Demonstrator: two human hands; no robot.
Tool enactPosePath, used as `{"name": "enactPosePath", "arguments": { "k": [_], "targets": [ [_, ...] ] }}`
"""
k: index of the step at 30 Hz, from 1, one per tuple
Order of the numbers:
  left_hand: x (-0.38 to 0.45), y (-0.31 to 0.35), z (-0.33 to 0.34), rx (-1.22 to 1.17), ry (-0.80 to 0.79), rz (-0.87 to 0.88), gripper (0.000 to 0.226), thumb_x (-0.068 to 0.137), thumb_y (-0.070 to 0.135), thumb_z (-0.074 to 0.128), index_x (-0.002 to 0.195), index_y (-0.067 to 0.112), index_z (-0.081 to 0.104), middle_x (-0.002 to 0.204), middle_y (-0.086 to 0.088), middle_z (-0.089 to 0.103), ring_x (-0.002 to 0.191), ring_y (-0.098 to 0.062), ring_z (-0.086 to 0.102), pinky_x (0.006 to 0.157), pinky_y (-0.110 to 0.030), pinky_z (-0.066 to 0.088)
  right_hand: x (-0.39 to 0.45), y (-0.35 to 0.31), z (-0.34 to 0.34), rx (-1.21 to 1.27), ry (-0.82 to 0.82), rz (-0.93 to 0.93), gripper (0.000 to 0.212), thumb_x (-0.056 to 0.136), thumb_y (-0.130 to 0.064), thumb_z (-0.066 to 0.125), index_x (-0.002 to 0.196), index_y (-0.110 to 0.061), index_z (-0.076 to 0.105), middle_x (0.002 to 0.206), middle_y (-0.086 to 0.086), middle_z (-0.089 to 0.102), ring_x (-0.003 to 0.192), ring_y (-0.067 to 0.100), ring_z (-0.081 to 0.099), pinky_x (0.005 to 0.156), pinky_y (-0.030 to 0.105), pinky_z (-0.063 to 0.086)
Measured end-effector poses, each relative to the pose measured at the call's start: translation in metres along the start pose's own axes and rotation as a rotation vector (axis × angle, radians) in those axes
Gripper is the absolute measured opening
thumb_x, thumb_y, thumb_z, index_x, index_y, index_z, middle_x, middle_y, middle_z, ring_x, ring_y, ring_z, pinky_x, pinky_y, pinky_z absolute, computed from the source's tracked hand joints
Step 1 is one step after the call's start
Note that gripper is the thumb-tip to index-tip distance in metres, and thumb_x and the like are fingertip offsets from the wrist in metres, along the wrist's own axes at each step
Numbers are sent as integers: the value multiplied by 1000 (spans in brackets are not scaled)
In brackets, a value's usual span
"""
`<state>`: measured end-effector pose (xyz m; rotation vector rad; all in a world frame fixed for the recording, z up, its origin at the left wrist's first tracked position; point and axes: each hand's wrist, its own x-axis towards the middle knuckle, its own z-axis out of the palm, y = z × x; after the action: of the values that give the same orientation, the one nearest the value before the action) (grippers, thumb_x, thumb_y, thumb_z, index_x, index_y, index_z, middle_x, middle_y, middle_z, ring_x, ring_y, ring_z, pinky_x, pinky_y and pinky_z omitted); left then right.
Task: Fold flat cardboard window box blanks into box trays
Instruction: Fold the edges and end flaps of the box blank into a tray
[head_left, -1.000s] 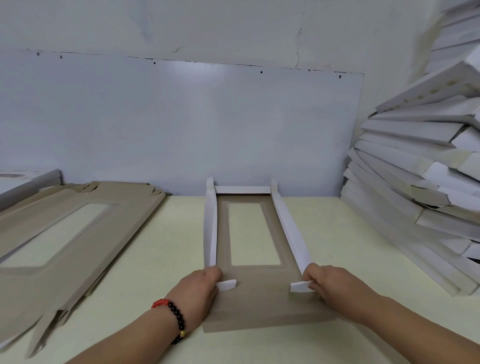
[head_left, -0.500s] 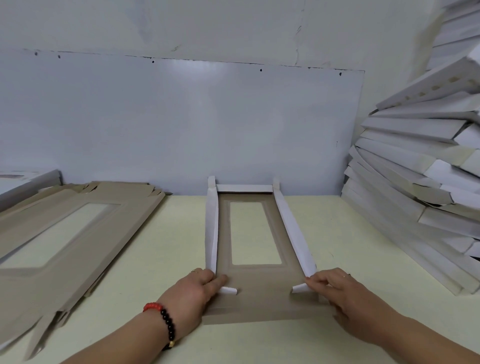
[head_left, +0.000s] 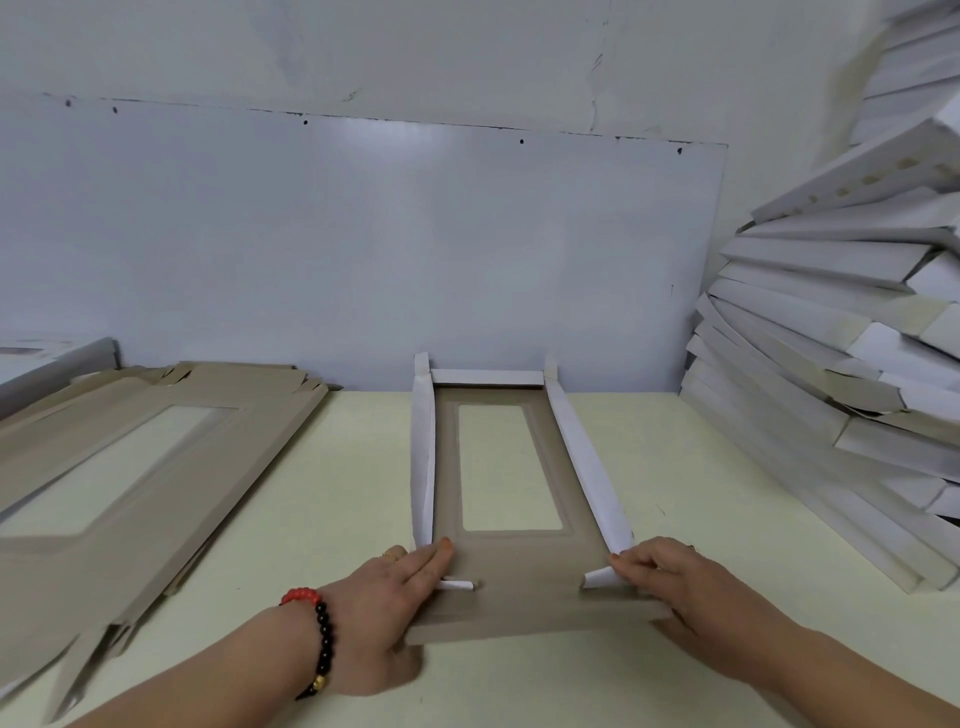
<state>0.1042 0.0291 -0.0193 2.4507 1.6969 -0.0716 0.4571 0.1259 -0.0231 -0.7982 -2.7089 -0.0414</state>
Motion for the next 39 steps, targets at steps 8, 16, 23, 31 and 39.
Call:
{"name": "enactPosePath", "arguments": {
  "k": [8,16,23,31,39],
  "targets": [
    [13,-8,1,-260,239,-165,50,102,32,35,150,27,21,134,1,49,120,-14,47,100,-20,35,20,7,-1,111,1,223,24,98,-28,56,117,-29,69,96,-12,63,90,5,59,81,14,40],
    [32,-6,9,-407,487,-367,44,100,34,41,142,27,28,81,2,52,77,-18,50,66,-28,36,39,9,0,262,-2,513,21,96,-33,55,117,-32,53,67,-9,53,65,2,50,63,18,39],
    [35,-1,8,-364,600,-344,20,96,25,50,115,31,53,98,14,46,80,-11,50,64,-14,33,43,2,11,163,20,559,13,97,-29,52,88,-38,50,75,-11,57,74,10,55,69,26,43],
    [24,-17,14,-246,484,-147,37,100,40,43,100,14,69,111,9,51,81,-2,51,80,-9,36,35,3,16,65,-30,433,33,102,-35,41,98,-14,66,103,-8,55,90,11,58,86,25,43],
    [22,-19,10,-84,311,-102,33,98,45,43,97,21,66,100,9,56,96,-12,46,80,-21,35,40,-11,5,-327,-84,257,39,96,-54,47,76,-24,61,79,-11,58,66,15,51,67,25,37]
  ]
}}
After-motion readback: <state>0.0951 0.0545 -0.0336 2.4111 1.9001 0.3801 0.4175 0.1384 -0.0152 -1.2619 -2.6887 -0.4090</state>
